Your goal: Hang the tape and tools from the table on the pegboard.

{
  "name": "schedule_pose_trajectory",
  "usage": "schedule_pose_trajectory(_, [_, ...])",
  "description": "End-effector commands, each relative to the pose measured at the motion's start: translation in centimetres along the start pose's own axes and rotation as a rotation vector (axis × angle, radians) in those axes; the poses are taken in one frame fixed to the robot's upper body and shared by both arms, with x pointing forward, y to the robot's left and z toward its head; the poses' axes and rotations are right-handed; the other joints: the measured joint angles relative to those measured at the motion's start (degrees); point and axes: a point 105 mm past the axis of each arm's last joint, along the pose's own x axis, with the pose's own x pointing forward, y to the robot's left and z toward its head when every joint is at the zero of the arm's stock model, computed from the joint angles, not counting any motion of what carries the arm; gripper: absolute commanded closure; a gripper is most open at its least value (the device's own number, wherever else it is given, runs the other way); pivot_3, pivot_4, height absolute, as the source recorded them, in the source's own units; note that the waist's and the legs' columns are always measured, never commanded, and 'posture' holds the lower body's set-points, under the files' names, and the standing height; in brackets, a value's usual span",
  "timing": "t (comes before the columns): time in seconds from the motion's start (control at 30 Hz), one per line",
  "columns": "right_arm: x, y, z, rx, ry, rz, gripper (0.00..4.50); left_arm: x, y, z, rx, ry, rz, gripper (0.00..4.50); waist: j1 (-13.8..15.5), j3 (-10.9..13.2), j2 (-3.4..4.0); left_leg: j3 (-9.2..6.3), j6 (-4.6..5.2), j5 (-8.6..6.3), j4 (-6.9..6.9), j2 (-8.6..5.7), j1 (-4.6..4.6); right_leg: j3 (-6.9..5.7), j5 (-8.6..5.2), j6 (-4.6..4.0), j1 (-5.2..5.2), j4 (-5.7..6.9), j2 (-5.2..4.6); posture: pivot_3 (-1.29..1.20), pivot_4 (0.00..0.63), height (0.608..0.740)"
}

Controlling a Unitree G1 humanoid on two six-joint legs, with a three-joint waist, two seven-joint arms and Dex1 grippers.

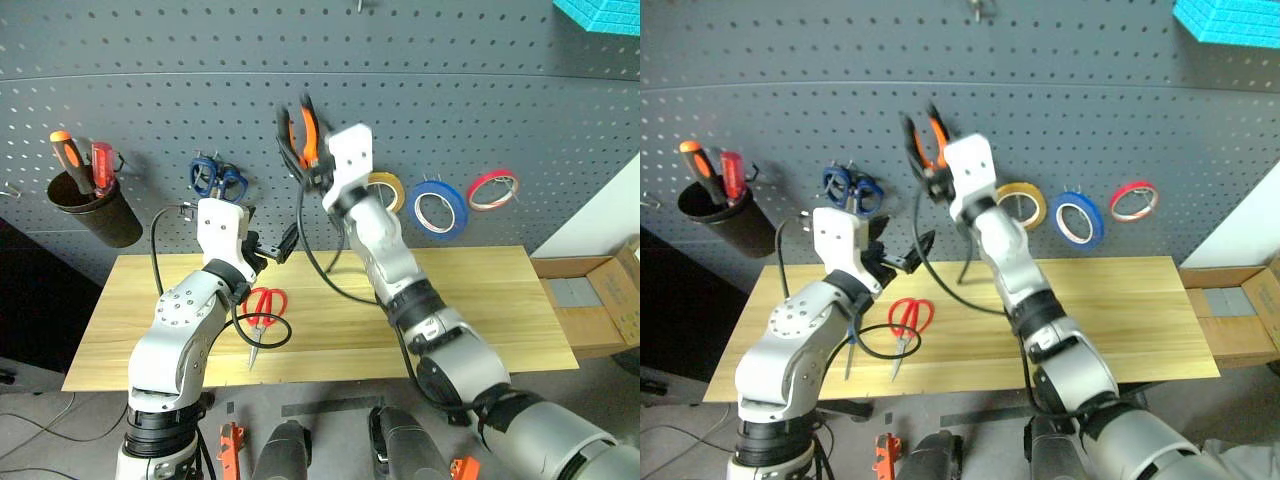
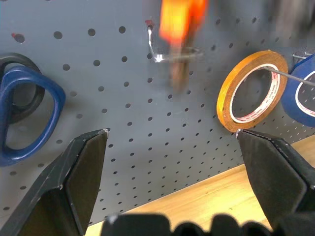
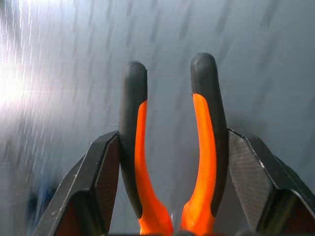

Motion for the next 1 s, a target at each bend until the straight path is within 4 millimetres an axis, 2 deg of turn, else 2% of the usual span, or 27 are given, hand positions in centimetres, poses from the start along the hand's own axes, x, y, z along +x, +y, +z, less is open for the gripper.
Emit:
schedule_pose_trajectory(0.03, [-0.3, 2.7, -1.8, 0.074, 0.074, 0.041, 1.79, 0.0, 0.0, 0.9, 0.013, -0.036, -0.003, 0.00, 0.0, 0.0, 0.00, 0.01, 0.00, 0.00, 0.01, -0.02, 0.06, 0.00, 0.00, 0.00, 0.07, 0.01, 0.00, 0.06, 0.245, 0.740])
schedule_pose_trajectory(0.23, [-0.4, 1.4, -1.9, 0.023, 0.104, 0.031, 1.79, 0.5, 0.2, 0.9, 0.010, -0.047, -0.004, 0.00, -0.1, 0.0, 0.01, 0.00, 0.01, 0.00, -0.03, -0.08, 0.34, -0.03, -0.01, 0.00, 0.34, -0.05, 0.10, 0.05, 0.236, 0.740])
schedule_pose_trajectory(0.4, [-0.7, 0.2, -1.4, -0.006, 0.103, 0.034, 0.20, 0.8, 0.1, 0.8, 0.008, -0.054, -0.005, 0.00, -0.1, 0.0, 0.00, -0.01, 0.00, 0.00, -0.03, -0.06, 0.29, -0.03, -0.01, -0.01, 0.31, -0.07, 0.09, 0.03, 0.220, 0.740])
schedule_pose_trajectory(0.43, [-0.9, -0.3, -1.2, -0.015, 0.102, 0.028, 0.04, 0.8, 0.2, 0.7, 0.008, -0.052, -0.004, 0.00, -0.1, 0.0, 0.00, -0.04, 0.00, 0.00, -0.03, -0.05, 0.25, -0.04, -0.01, -0.01, 0.29, -0.08, 0.08, 0.03, 0.217, 0.740])
schedule_pose_trajectory(0.53, [-2.2, -2.0, -0.5, -0.043, 0.100, 0.011, 0.04, 0.3, 0.3, -0.2, 0.012, -0.028, 0.006, 0.00, -0.1, 0.0, 0.00, -0.11, 0.00, 0.00, -0.01, -0.01, 0.02, -0.07, -0.01, 0.00, 0.14, -0.12, 0.03, 0.02, 0.213, 0.740])
schedule_pose_trajectory(0.7, [-6.4, -3.4, 0.6, -0.081, 0.140, 0.092, 0.04, -1.3, 0.9, -3.3, -0.035, 0.061, 0.103, 0.00, -0.1, 0.0, -0.01, -0.15, -0.01, -0.01, -0.01, 0.02, -0.17, -0.07, -0.05, 0.06, 0.04, -0.23, -0.05, 0.00, 0.205, 0.740])
schedule_pose_trajectory(0.87, [-9.7, -1.8, 1.3, -0.092, 0.194, 0.290, 0.04, -3.7, 0.5, -7.5, -0.049, 0.201, 0.186, 0.00, -0.5, 0.0, -0.01, -0.05, 0.03, -0.03, -0.02, 0.06, -0.16, 0.05, -0.05, 0.07, -0.04, -0.18, -0.14, -0.02, 0.204, 0.740])
schedule_pose_trajectory(1.0, [-15.9, 0.9, -2.6, -0.152, 0.351, 0.608, 0.04, -5.2, 0.3, -11.3, -0.090, 0.327, 0.274, 0.00, -0.3, 0.0, -0.04, -0.09, 0.03, -0.03, -0.02, -0.06, 0.21, -0.14, -0.08, 0.03, 0.36, -0.25, 0.05, -0.02, 0.208, 0.740])
